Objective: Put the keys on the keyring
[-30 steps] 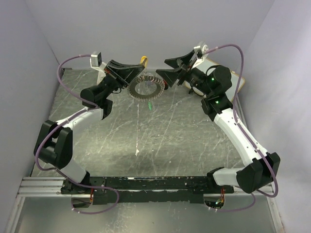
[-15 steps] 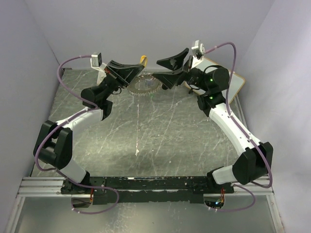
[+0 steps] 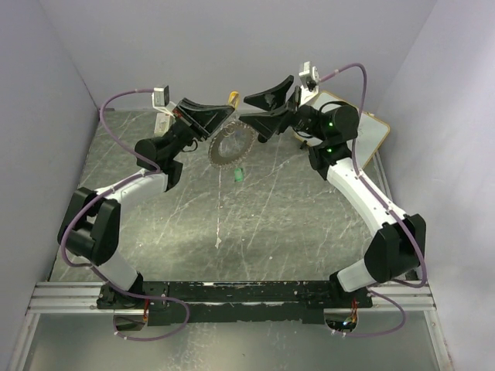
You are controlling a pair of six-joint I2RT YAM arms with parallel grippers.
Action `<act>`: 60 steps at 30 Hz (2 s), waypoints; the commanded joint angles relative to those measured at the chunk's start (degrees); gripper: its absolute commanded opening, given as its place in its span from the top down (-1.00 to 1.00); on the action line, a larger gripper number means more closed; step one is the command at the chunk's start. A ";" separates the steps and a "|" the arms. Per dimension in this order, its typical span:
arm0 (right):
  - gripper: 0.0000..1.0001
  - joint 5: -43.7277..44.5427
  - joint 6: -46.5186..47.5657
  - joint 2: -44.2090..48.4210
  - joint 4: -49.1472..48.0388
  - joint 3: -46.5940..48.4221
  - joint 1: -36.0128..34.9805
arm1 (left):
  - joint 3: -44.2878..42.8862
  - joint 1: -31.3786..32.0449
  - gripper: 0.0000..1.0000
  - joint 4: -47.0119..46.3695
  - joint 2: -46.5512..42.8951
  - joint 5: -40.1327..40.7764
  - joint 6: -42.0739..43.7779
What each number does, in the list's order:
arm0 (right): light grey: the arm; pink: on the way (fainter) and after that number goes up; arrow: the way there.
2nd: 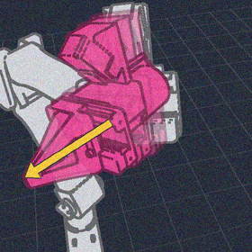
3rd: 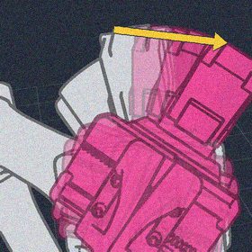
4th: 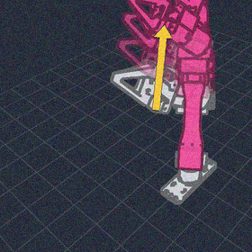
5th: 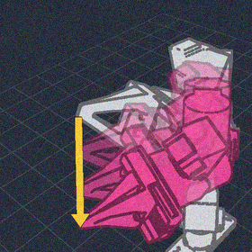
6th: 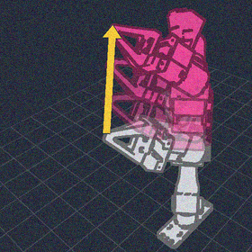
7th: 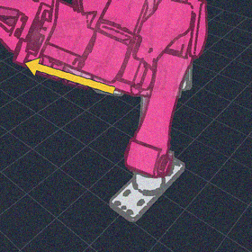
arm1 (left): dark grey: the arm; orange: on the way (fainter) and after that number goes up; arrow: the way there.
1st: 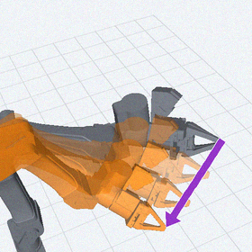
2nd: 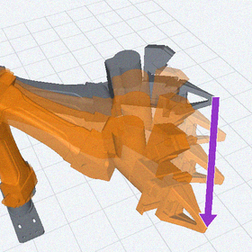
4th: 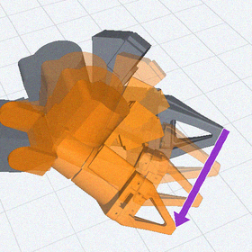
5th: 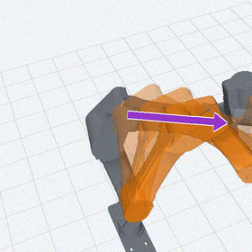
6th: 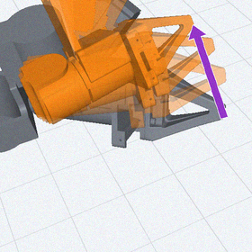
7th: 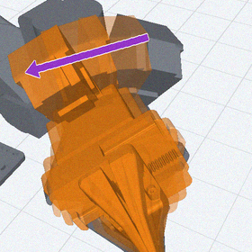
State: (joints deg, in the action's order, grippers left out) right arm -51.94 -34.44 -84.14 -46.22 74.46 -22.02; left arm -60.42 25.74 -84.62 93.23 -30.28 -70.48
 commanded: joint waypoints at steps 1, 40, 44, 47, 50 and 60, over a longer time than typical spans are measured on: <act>-0.19 -1.07 -2.23 -1.77 -3.56 2.34 0.40 | -1.16 0.88 0.86 -1.49 0.42 -0.32 0.01; 0.33 -5.28 -10.66 -8.09 -12.07 5.41 0.58 | -4.09 3.76 0.86 -0.93 2.56 -2.19 0.63; 0.45 -5.90 -11.36 -8.54 -12.83 5.35 0.62 | -4.50 3.77 0.86 -1.42 3.11 -2.23 0.27; 0.57 -6.06 -11.97 -8.70 -13.61 5.27 0.84 | -4.67 3.75 0.87 -1.45 3.21 -2.31 0.33; 0.73 -6.06 -12.19 -8.58 -13.91 5.11 1.05 | -4.50 3.73 0.87 -1.46 3.09 -2.21 0.43; 1.00 -6.24 -12.67 -7.71 -14.04 4.09 1.45 | -4.00 3.70 0.87 -1.23 2.58 -1.99 0.99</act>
State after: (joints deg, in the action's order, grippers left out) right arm -56.75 -46.61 -92.53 -57.52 78.43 -21.10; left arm -62.63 29.21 -83.72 96.33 -32.75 -69.30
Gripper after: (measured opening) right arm 0.073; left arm 0.091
